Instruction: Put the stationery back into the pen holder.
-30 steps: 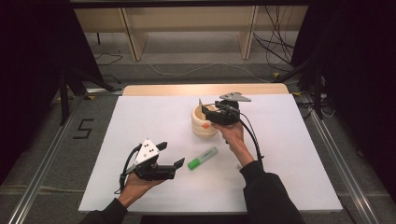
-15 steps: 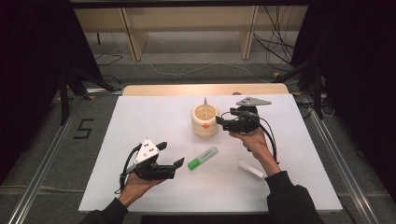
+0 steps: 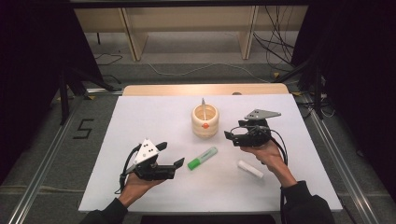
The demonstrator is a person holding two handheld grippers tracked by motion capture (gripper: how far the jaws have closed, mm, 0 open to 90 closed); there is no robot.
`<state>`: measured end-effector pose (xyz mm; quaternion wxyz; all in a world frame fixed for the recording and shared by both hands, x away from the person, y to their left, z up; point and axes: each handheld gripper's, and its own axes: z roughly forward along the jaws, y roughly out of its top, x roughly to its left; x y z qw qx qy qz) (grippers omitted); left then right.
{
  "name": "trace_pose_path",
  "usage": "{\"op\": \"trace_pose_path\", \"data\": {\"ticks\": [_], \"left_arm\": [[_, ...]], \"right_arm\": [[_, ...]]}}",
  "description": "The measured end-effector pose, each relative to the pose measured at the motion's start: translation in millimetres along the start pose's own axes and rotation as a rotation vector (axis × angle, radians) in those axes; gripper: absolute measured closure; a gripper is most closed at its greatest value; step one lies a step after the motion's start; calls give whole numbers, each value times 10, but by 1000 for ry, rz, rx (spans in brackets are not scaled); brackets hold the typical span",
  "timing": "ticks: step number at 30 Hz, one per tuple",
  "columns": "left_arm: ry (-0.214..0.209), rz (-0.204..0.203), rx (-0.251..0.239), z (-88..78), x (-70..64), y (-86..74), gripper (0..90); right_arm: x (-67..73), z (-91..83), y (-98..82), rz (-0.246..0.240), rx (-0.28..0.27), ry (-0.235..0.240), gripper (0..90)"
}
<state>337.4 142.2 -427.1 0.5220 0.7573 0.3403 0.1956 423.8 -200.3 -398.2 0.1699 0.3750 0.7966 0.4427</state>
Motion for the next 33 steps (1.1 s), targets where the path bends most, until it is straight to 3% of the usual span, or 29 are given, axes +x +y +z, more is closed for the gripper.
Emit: {"op": "trace_pose_path", "data": {"ticks": [4,16,22,33], "left_arm": [[-2,-9,-3,2,10,-8,160],[-4,-20,-12,-7,18,-1,160],[-6,-22,-8,-5,20,-5,160],[-6,-27,-7,-3,27,-8,160]], "right_arm": [[35,-32,-58,-27,31,14,267],[77,-91,-100,-48,82,25,266],[88,-102,-146,-65,167,33,265],[107,-96,-254,-106,262,36,265]]}}
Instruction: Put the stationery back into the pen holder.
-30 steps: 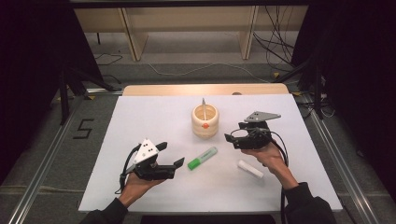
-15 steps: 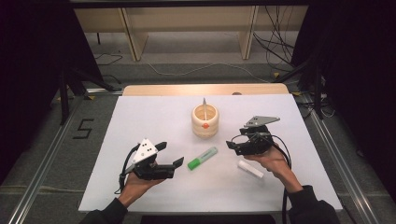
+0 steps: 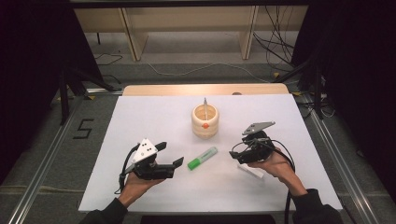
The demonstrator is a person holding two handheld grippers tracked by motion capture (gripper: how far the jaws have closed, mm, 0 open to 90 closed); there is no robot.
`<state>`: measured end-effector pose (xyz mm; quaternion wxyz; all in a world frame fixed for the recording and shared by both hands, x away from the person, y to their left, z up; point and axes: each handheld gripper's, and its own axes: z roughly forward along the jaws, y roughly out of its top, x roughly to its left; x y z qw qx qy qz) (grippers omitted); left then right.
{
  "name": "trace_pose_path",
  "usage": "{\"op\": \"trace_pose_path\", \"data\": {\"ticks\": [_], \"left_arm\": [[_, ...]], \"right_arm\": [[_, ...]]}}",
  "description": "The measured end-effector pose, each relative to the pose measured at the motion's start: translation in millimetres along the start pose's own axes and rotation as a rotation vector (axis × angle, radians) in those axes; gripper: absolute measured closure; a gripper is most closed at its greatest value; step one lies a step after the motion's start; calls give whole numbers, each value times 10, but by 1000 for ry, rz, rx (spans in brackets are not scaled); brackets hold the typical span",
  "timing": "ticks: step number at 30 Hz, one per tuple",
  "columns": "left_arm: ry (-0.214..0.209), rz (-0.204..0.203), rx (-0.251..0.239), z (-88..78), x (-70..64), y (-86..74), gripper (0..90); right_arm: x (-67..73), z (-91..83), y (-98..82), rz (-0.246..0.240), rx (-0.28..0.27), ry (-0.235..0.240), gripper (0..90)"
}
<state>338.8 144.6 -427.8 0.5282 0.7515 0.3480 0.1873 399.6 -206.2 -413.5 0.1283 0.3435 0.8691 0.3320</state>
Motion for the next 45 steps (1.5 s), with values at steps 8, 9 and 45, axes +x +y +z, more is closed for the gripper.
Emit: {"op": "trace_pose_path", "data": {"ticks": [8,9,45], "left_arm": [[-1,-1,-1,0,0,1,160],[0,-1,-1,0,2,0,160],[6,9,8,-12,-2,-19,160]], "right_arm": [[10,50,-113,-19,115,17,283],[14,56,-122,-21,130,16,286],[-26,302,-329,-69,422,38,596]]}}
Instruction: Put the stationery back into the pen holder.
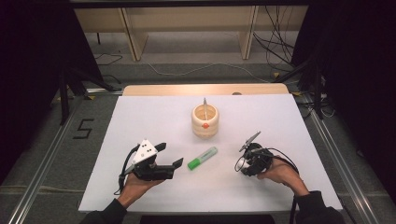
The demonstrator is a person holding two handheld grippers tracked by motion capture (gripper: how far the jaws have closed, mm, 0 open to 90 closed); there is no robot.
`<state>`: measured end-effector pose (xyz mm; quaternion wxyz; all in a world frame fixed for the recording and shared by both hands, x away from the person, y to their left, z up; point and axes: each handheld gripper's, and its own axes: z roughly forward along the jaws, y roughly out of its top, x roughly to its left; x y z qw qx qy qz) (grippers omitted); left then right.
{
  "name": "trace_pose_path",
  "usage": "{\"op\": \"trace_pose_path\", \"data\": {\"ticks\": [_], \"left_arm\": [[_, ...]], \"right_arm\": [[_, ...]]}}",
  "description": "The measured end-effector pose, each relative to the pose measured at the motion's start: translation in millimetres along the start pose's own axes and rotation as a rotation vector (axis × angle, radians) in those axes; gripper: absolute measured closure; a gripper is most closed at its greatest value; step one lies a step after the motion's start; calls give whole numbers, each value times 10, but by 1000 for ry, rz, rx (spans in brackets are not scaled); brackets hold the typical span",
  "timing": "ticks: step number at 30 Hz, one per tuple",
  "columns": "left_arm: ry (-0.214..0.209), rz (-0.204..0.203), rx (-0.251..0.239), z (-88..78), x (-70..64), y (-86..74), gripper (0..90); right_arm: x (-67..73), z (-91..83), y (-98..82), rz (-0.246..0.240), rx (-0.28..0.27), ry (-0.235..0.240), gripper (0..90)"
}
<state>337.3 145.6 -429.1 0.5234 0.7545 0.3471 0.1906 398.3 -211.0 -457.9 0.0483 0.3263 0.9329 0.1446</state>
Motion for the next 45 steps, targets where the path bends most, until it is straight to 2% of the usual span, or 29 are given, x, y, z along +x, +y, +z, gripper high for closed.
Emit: {"op": "trace_pose_path", "data": {"ticks": [5,11,18,22,30,32,34,38,41,42,45], "left_arm": [[-2,3,3,4,-6,-3,161],[-1,1,1,3,-7,-1,160],[0,3,0,0,-2,1,160],[1,6,-1,-6,-1,4,161],[2,5,-1,-3,-5,4,161],[3,6,-1,-4,-3,3,160],[3,6,-2,-5,-3,4,161],[4,8,-2,-5,-5,5,160],[4,7,-2,-4,-4,5,161],[3,8,-2,-5,-5,5,160],[5,7,-2,-5,-4,4,160]], "right_arm": [[3,2,-2,-7,-4,-18,669],[11,-4,0,-18,-4,-24,679],[5,-38,-1,-21,-42,-22,681],[-19,-97,-3,-10,-90,-24,682],[-42,-143,-7,-3,-139,-25,682],[-54,-166,-5,-5,-179,-28,682],[-52,-173,-3,-1,-185,-31,682],[-65,-215,-2,7,-238,-47,682],[-66,-231,-2,22,-259,-50,682],[-76,-253,-3,24,-292,-53,682],[-79,-285,-3,43,-335,-49,683]]}}
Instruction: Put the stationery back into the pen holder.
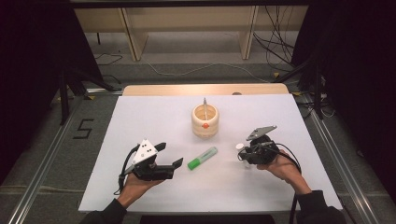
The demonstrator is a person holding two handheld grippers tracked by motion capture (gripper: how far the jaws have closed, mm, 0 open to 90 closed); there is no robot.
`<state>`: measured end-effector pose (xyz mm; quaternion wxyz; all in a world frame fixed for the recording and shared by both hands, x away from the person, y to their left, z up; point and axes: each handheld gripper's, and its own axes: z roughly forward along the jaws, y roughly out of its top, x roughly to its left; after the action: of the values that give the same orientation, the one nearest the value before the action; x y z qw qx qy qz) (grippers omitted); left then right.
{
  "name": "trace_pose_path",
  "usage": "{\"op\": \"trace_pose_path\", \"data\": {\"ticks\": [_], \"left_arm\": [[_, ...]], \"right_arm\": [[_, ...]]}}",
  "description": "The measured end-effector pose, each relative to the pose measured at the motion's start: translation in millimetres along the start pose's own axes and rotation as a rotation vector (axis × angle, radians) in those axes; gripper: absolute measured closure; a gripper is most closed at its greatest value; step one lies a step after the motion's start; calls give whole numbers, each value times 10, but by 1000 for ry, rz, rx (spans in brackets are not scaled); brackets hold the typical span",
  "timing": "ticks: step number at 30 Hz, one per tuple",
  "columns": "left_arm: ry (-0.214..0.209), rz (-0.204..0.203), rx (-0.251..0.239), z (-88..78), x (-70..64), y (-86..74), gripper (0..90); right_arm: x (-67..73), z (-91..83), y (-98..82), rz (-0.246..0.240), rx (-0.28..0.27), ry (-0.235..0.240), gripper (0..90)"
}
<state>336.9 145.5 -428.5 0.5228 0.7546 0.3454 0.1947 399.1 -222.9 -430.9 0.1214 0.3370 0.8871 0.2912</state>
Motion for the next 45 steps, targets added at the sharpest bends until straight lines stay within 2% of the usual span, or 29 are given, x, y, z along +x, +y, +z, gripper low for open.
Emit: {"op": "trace_pose_path", "data": {"ticks": [2,3,6,11,15,23,27,35,45], "left_arm": [[0,0,-1,1,0,-1,161],[1,0,-1,0,-1,0,161],[0,0,0,2,-1,0,160],[0,0,0,3,0,-1,161],[-2,-3,3,6,-3,-4,160],[0,-2,2,6,1,-3,161],[0,-3,1,7,-3,-4,160],[2,-4,0,8,-4,-5,161],[0,-4,0,8,-5,-5,160]], "right_arm": [[-7,-14,4,2,-15,3,683],[-17,-36,13,12,-62,8,684],[-16,-57,20,28,-92,10,684],[-9,-116,44,42,-188,9,684],[-12,-174,54,58,-286,-34,684],[-53,-202,50,97,-341,-63,684],[-77,-191,57,123,-366,-59,684],[-95,-188,83,141,-394,-76,683],[-121,-191,172,156,-428,-66,684]]}}
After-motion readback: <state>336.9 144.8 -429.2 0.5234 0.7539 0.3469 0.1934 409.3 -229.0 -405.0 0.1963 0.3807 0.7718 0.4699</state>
